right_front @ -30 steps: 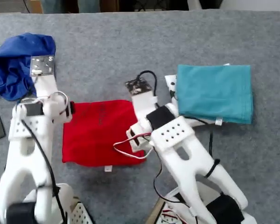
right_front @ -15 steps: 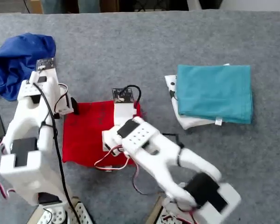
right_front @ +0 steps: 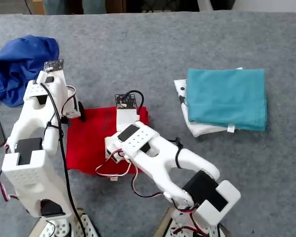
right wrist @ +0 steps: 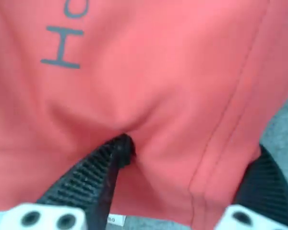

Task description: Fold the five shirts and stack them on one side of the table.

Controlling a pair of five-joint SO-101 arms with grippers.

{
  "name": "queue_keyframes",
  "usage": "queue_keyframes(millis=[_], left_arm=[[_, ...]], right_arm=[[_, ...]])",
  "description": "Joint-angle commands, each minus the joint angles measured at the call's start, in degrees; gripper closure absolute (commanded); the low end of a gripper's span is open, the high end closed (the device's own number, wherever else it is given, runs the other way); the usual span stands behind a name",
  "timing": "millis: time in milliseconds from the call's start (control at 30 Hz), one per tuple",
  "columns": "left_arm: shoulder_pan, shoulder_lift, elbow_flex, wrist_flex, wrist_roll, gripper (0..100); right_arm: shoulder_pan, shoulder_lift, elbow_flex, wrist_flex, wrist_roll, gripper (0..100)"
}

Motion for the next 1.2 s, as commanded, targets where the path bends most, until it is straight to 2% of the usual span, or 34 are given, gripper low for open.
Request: queue_keyframes(millis=[0, 133, 233, 467, 633, 733, 833, 1000, 1167], left_arm=[[1.19, 0.26, -1.80, -0.35, -0.79, 86], [3.82, 0.26, -1.45, -0.35, -5.71, 92], [5.41, 0.26, -1.98, -0.35, -7.38, 97], [5.85, -0.35, -3.30, 0.18, -6.95, 97], [5.32, -0.35, -10.07, 7.47, -3.69, 96], [4.18, -0.35, -17.10, 15.65, 0.00, 86], [1.10, -0.35, -25.01, 22.95, 7.74, 73], [-4.18, 0.18, -39.87, 31.82, 8.44, 73], [-6.81, 0.18, -44.35, 35.52, 4.66, 73]], right_arm=[[1.93, 2.95, -0.66, 1.14, 0.88, 76.7], [7.12, 2.68, -1.10, 0.79, 6.68, 98.8], [10.20, 2.42, -1.19, 0.88, 7.65, 96.6], [12.04, -0.66, -7.08, 8.09, 8.26, 98.4], [12.40, -9.10, -9.10, 11.52, 12.75, 98.4], [12.57, -14.73, -9.63, 11.96, 15.30, 98.4], [13.80, -19.65, -9.89, 11.78, 19.43, 98.4], [19.16, -25.27, -10.15, 11.52, 27.25, 98.4], [26.81, -26.68, -15.52, 11.87, 36.84, 98.4]])
